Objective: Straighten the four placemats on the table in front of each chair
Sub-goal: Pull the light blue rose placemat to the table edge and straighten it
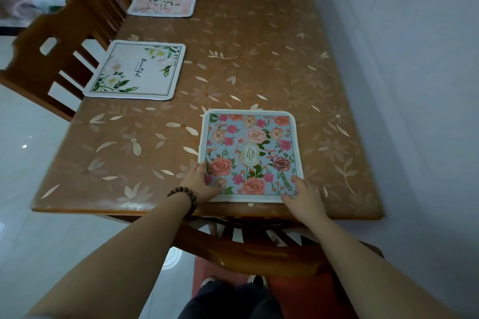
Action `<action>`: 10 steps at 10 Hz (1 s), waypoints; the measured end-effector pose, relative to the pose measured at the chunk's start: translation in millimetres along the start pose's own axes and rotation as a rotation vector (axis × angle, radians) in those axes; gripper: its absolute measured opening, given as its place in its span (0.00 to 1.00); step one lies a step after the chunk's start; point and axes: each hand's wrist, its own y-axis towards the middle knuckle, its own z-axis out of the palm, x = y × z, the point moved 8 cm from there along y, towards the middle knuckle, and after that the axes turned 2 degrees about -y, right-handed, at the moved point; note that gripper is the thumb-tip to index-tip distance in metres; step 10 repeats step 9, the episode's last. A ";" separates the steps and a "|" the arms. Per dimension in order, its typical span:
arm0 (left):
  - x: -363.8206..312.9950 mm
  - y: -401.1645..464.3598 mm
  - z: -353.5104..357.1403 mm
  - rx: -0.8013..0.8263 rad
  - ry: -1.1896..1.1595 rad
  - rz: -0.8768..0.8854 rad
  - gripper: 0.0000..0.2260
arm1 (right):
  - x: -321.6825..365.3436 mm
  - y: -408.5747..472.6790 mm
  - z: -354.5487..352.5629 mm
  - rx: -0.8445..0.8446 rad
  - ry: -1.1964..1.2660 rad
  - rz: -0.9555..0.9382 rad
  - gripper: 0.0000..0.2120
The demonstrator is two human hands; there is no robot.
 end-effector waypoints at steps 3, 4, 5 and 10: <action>4.8 -11.1 -0.4 0.008 -0.026 -0.090 0.40 | 5.5 -9.5 -0.4 0.020 -0.049 0.000 0.28; 5.3 -14.5 -0.2 0.003 0.002 -0.107 0.35 | 4.7 -12.2 -0.1 0.021 -0.065 0.007 0.28; 3.0 -17.2 -1.9 0.005 0.037 -0.116 0.34 | 4.9 -14.1 0.7 0.033 -0.073 0.022 0.29; -28.2 -44.5 -36.3 -0.193 0.353 0.021 0.31 | 30.6 -23.7 -6.0 0.014 -0.067 -0.042 0.32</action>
